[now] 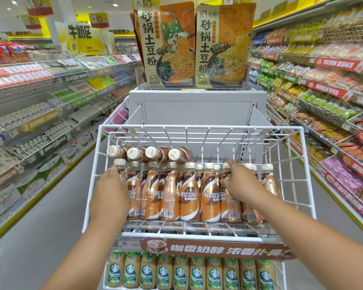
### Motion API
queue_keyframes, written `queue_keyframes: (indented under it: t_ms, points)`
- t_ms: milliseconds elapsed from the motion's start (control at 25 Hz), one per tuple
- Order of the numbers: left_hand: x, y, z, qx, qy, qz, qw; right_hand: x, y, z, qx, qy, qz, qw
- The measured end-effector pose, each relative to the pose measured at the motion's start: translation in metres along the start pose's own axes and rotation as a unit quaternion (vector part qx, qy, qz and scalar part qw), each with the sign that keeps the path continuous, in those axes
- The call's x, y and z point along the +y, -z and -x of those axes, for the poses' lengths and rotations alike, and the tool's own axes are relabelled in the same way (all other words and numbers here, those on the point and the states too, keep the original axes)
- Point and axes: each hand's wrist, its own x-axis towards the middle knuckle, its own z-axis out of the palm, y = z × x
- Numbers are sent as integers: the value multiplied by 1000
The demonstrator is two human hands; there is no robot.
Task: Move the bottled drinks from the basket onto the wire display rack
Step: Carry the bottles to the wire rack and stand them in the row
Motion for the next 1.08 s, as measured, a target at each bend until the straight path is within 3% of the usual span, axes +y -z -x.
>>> queue_keyframes:
  t_ms: [200, 400, 680, 1080]
  points:
    - [4, 9, 9, -26, -22, -37, 999, -1, 4, 14, 2, 30, -46, 998]
    - [-9, 8, 29, -106, -65, -118, 985, 12, -1, 30, 7, 111, 19, 994]
    - [-10, 14, 54, -119, -116, -176, 970, 30, 4, 53, -13, 195, 127, 972]
    - [-8, 66, 101, -134, -182, -159, 961, 10, 7, 140, 16, 171, 186, 967]
